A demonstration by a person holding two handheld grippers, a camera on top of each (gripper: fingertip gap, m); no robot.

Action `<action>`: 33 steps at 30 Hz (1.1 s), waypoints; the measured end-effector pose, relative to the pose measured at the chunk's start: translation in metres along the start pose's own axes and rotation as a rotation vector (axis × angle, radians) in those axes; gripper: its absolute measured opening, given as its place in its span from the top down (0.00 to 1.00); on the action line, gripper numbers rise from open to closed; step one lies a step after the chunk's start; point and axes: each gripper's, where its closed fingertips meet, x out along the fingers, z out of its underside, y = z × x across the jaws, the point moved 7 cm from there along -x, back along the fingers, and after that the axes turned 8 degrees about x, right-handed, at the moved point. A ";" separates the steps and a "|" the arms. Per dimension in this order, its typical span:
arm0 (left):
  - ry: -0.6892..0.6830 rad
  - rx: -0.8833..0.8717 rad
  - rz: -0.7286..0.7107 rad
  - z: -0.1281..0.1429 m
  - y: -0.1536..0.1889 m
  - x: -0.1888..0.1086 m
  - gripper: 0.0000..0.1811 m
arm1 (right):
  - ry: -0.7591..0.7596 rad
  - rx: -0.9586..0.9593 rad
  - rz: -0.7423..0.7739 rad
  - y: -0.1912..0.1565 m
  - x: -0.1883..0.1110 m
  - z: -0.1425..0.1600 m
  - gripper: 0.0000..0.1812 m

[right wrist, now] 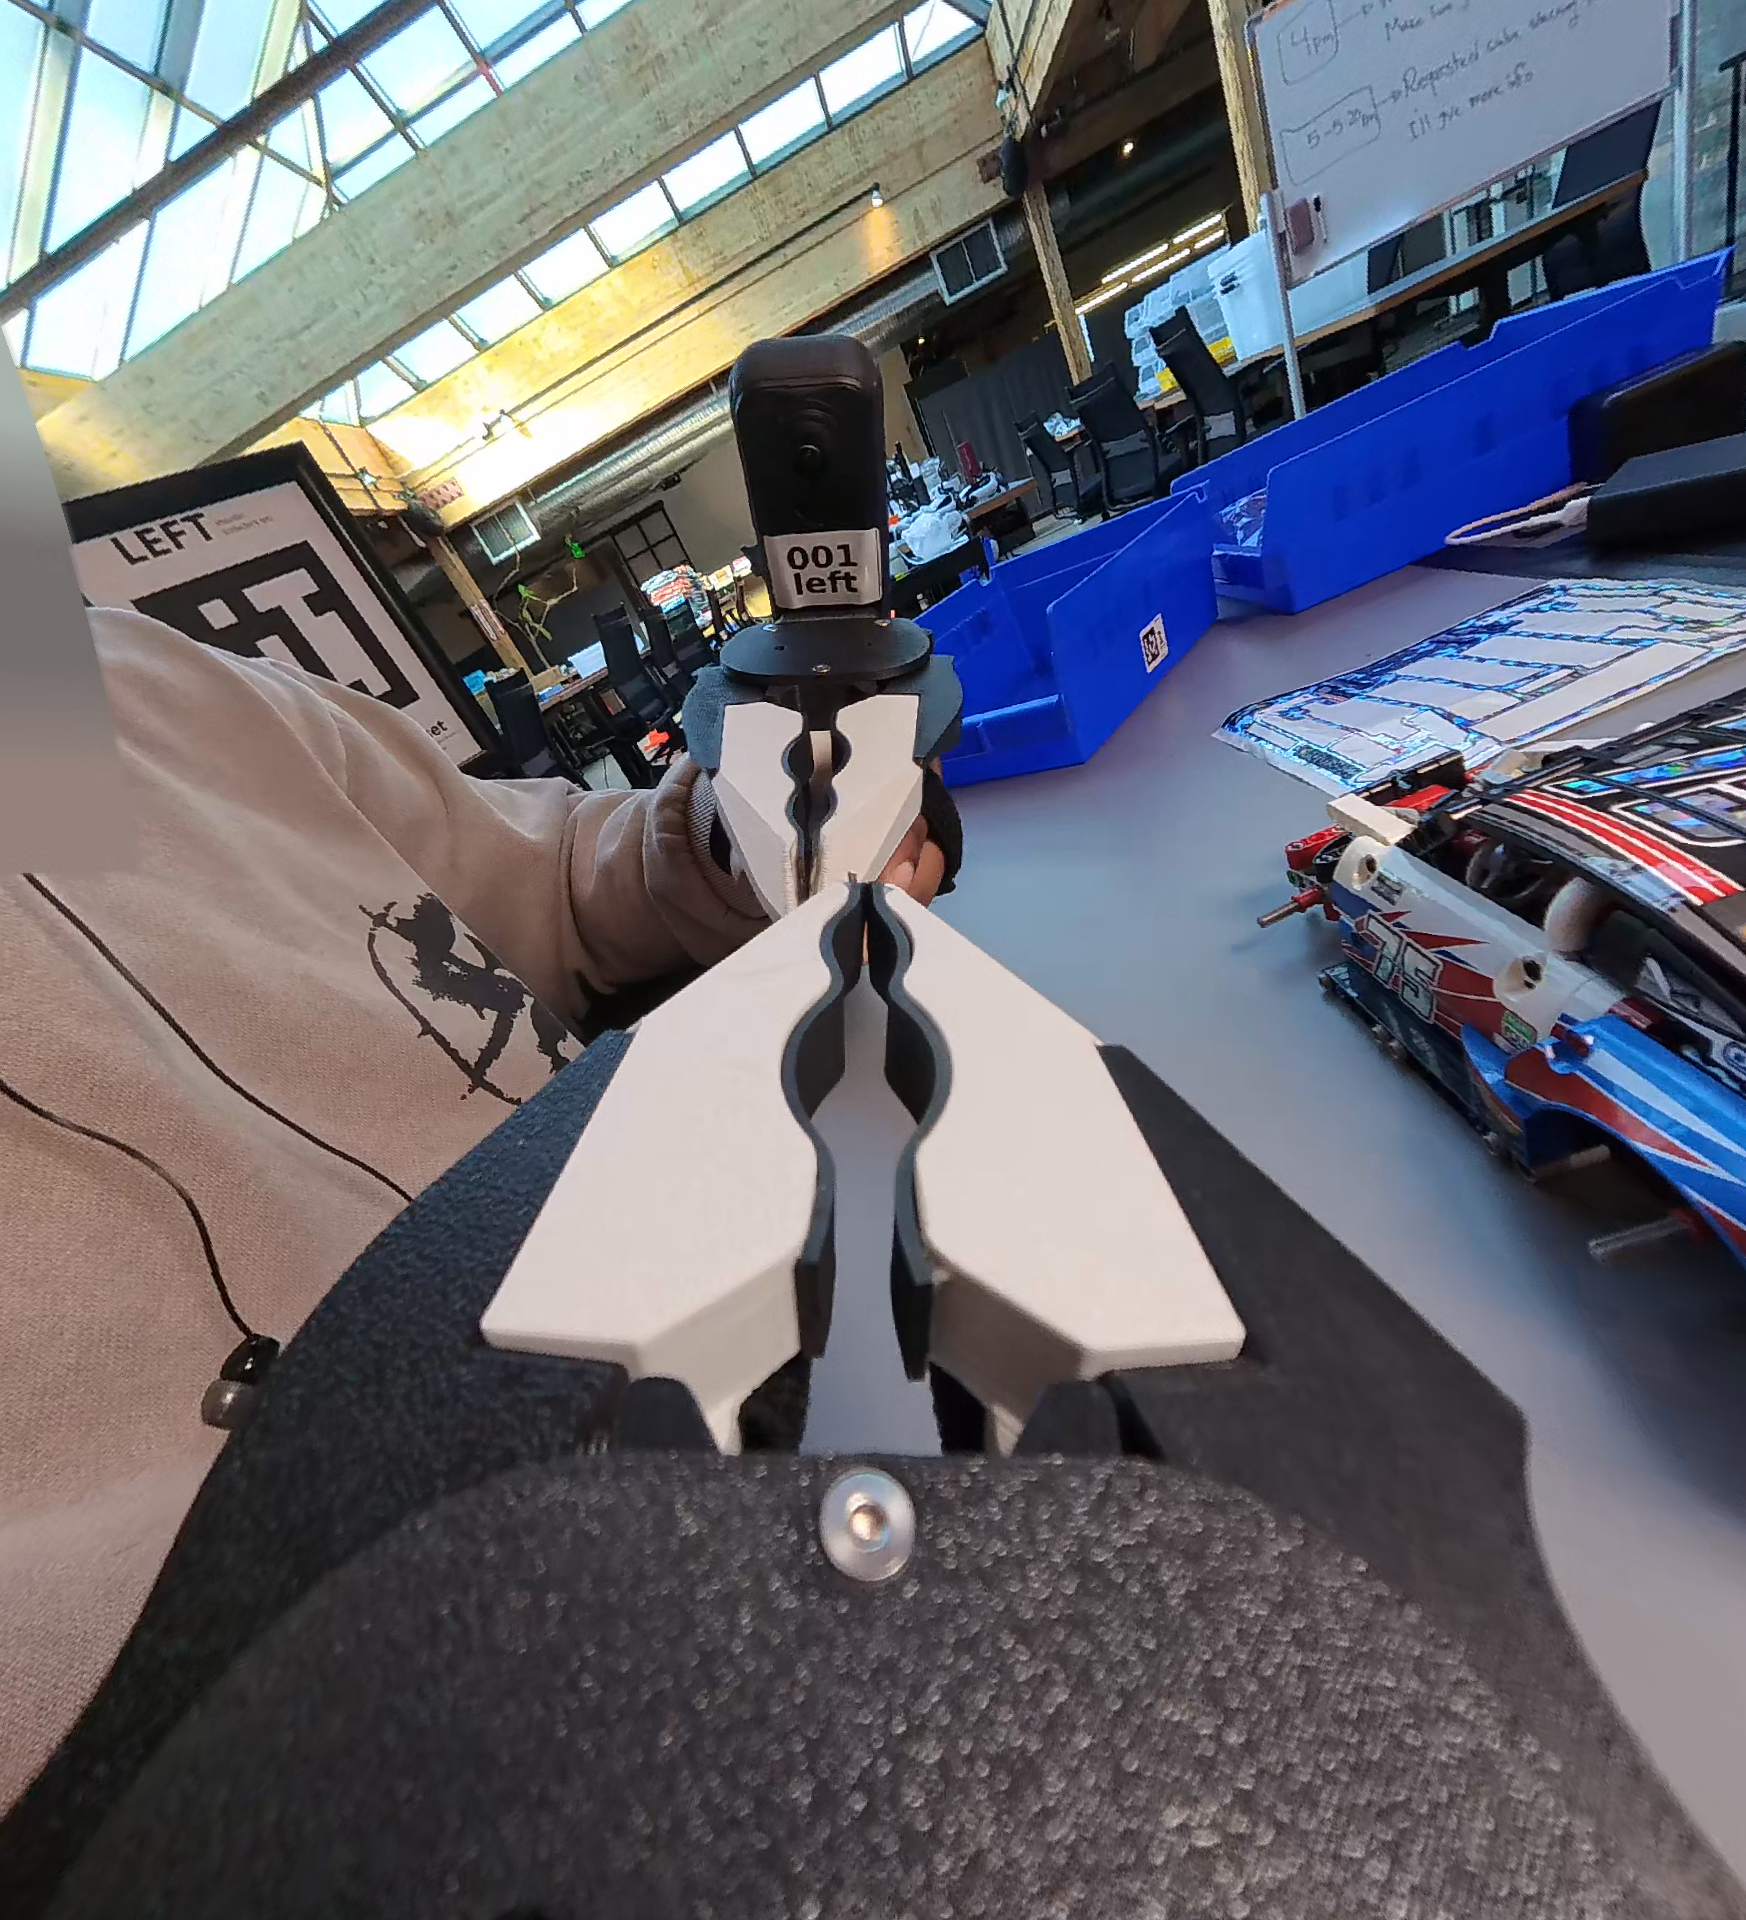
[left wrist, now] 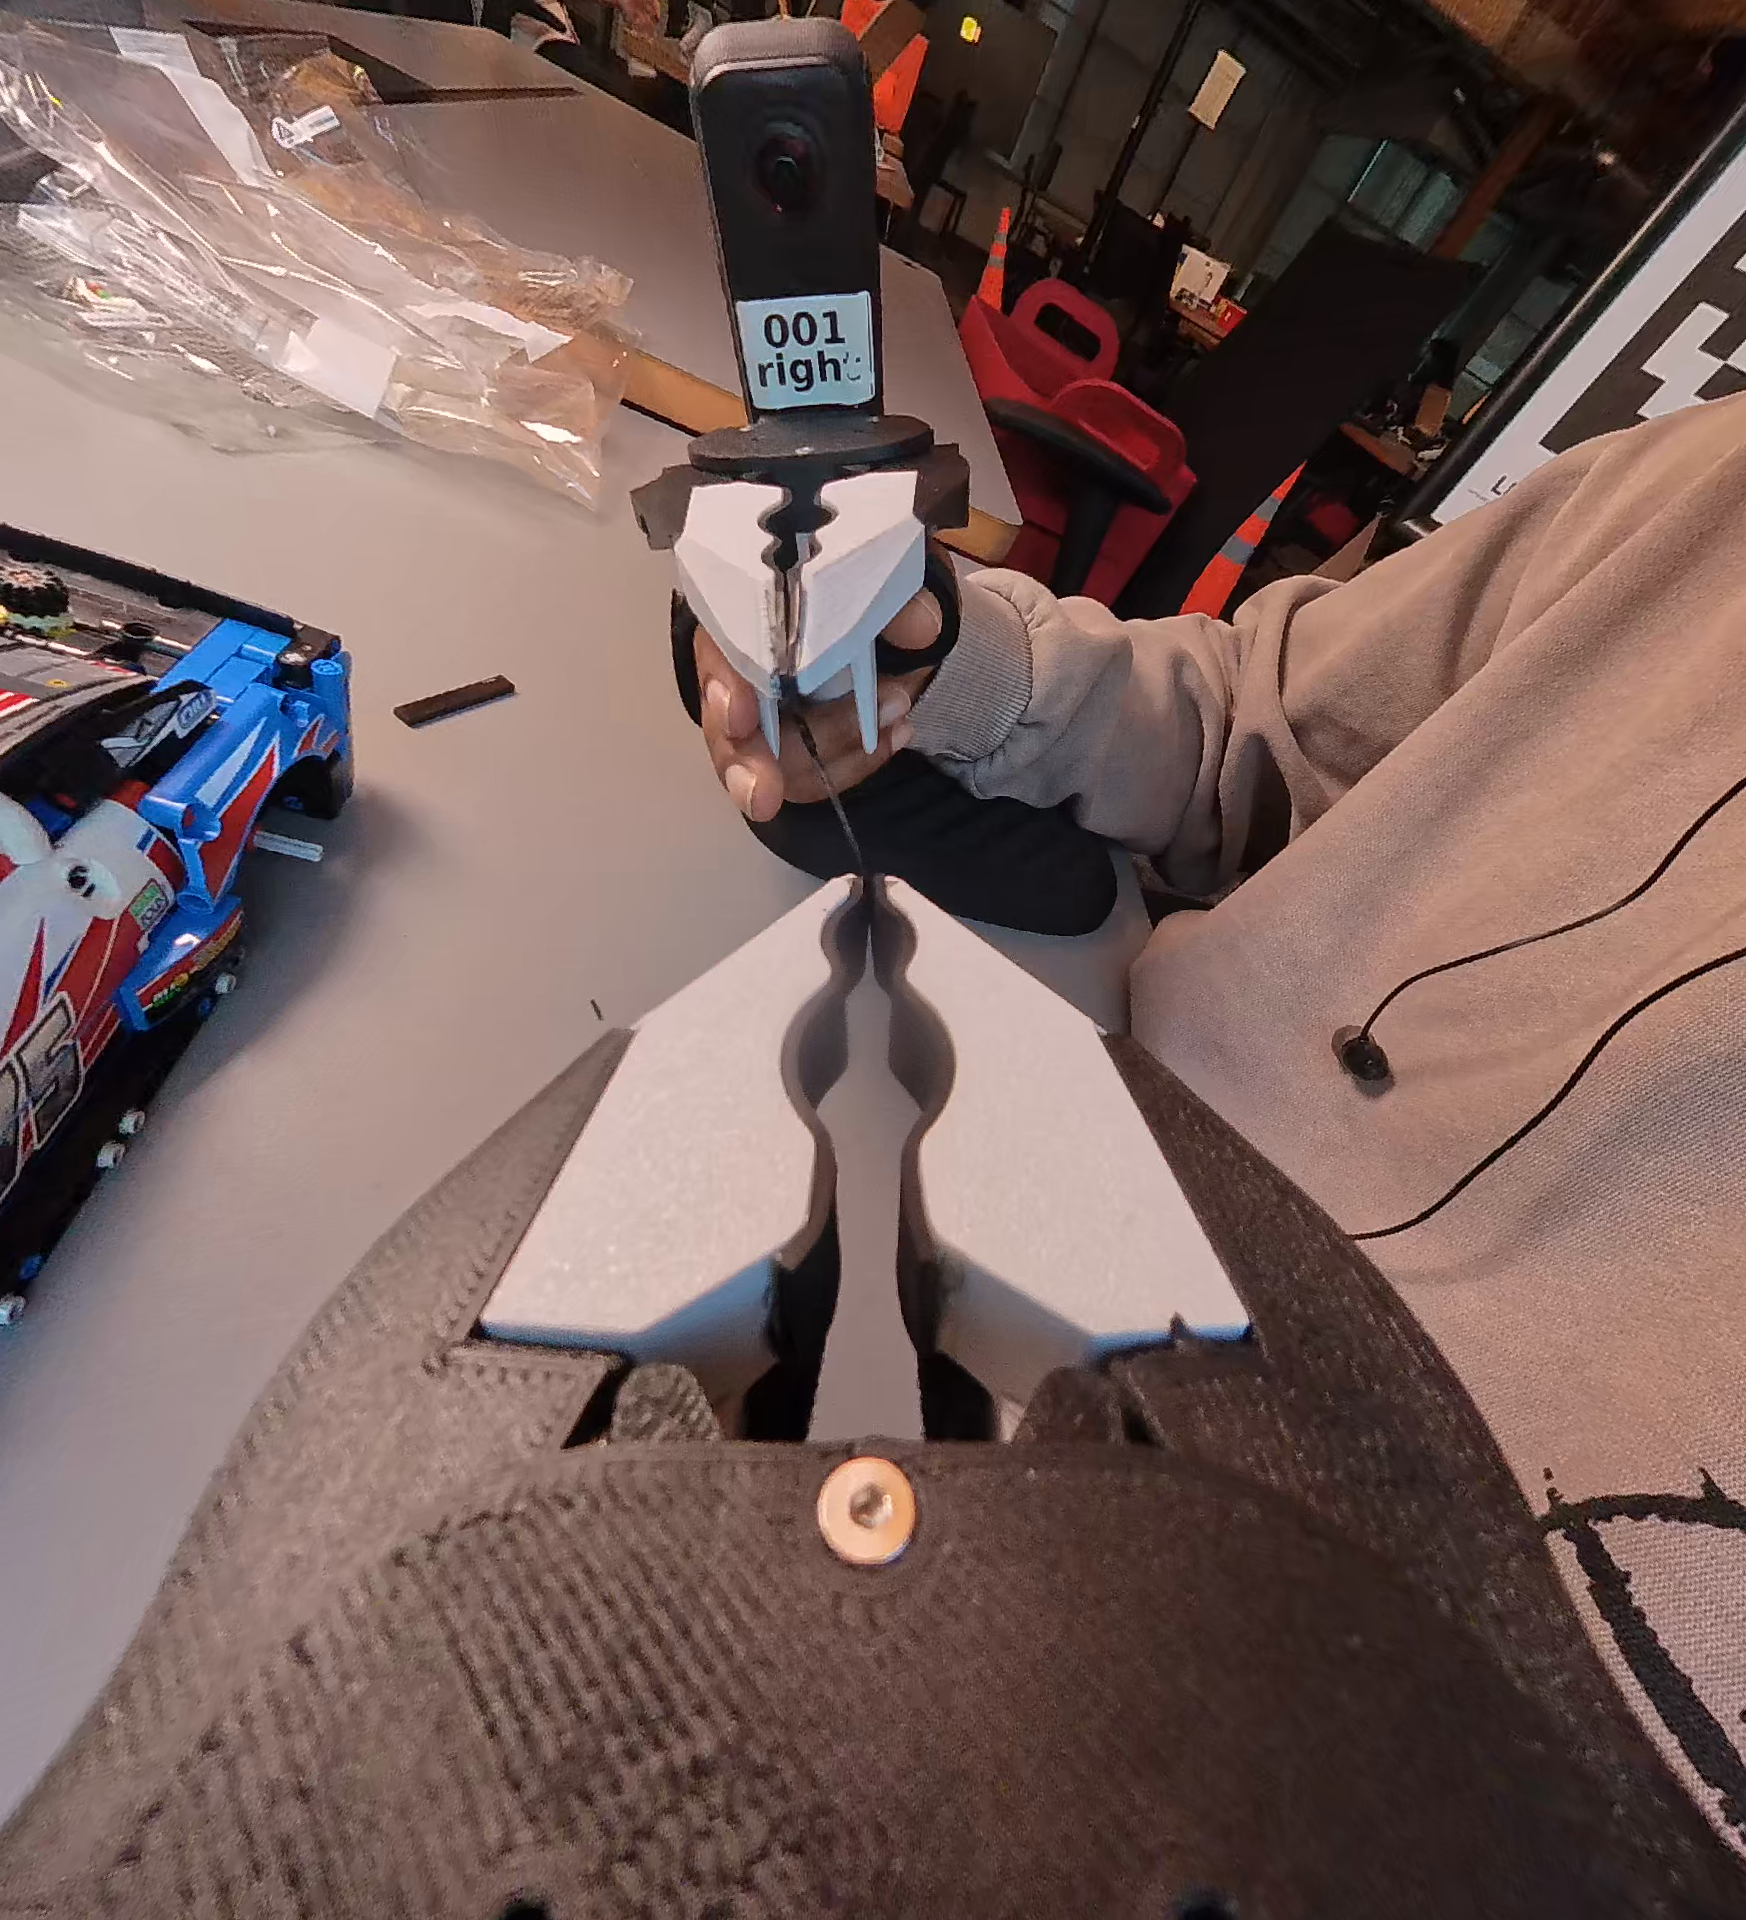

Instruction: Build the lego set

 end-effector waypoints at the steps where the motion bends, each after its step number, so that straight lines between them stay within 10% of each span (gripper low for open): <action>1: 0.003 -0.003 0.000 0.000 0.000 0.000 1.00 | 0.001 -0.002 -0.001 0.000 0.000 0.000 1.00; 23: 0.040 -0.009 -0.097 0.003 -0.015 -0.011 0.90 | 0.045 0.044 -0.002 0.000 -0.005 -0.005 1.00; 33: -0.371 0.227 -0.181 0.056 -0.017 0.026 0.84 | 0.126 0.103 0.111 0.008 -0.020 -0.020 1.00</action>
